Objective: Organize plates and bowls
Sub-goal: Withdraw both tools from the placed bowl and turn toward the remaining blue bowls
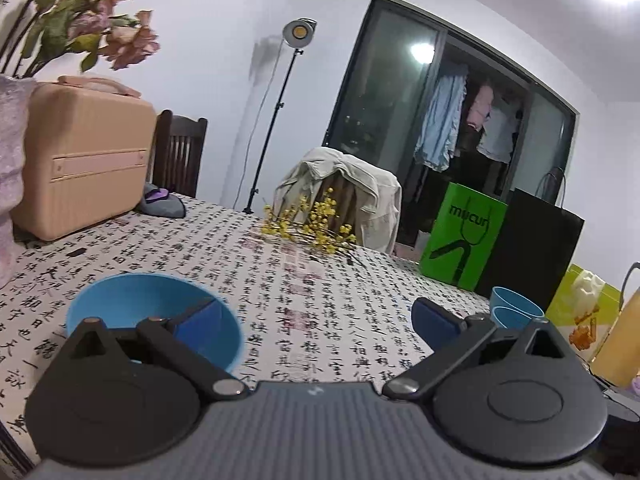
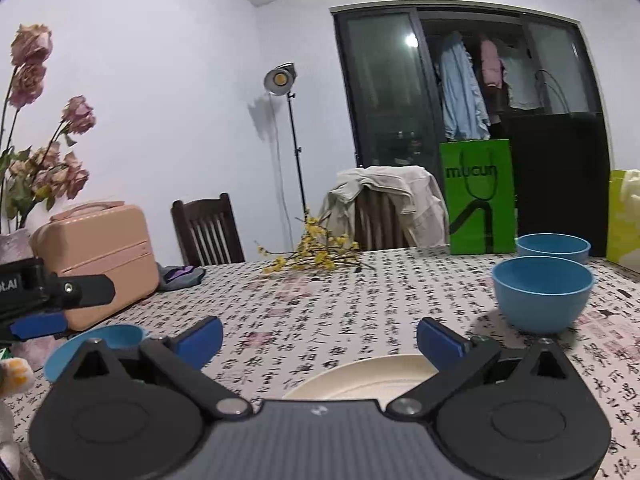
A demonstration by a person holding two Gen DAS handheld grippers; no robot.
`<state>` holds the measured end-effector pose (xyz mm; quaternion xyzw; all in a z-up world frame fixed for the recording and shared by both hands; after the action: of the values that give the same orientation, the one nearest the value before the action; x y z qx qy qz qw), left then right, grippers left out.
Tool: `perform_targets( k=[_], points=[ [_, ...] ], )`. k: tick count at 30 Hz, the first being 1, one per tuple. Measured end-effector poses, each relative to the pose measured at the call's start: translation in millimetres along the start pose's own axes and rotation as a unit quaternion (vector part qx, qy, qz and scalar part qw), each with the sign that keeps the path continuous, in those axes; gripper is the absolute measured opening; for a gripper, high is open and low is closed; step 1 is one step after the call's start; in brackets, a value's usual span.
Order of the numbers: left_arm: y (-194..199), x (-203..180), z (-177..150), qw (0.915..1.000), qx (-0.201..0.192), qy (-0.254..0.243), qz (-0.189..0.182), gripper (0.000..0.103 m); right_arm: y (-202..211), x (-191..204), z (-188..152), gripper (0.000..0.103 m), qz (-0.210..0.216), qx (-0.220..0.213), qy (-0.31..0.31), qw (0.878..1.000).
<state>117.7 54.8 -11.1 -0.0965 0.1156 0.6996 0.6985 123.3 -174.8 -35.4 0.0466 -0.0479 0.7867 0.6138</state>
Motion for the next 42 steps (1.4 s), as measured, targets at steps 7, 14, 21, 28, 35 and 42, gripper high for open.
perform_targets(
  k=[7,14,21,28,35,42],
  points=[
    [-5.3,-21.1,-4.2,0.9998,0.006,-0.004,-0.019,0.103,6.0,-27.0,3.6,0.103,-0.022,-0.006,-0.015,1.0],
    [-11.6,-41.4,-9.1,0.9993,0.012,-0.009,-0.033,0.103,12.5,-51.2,4.9,0.103,-0.042,-0.014,-0.024,0.999],
    [-18.1,-63.2,-15.1,0.9985,0.018,-0.016,-0.049,0.103,15.1,-76.9,5.3,0.103,-0.063,-0.02,-0.035,0.997],
    [-25.9,-83.9,-23.7,0.9975,0.028,-0.019,-0.063,0.103,19.4,-103.3,3.6,0.103,-0.084,-0.023,-0.048,0.995],
    [-34.8,-100.2,-32.7,0.9962,0.042,-0.019,-0.074,0.103,22.8,-130.0,3.1,0.103,-0.106,-0.027,-0.057,0.992],
    [-43.2,-115.5,-37.4,0.9951,0.049,-0.026,-0.081,0.103,25.9,-152.3,2.3,0.103,-0.122,-0.027,-0.066,0.99]
  ],
)
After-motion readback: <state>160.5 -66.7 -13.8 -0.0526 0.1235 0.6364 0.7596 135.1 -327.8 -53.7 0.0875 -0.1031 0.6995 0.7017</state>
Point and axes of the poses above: each gripper's, at about its wrist camera, not at the fingertips, and y roughly against the way its jaws point, x to its left, z to its top, the point moved 9 cm from there along -y, roughly the way its jaws point, and after that the axes turned 15 degrees about -x, right-handed, at the moved point
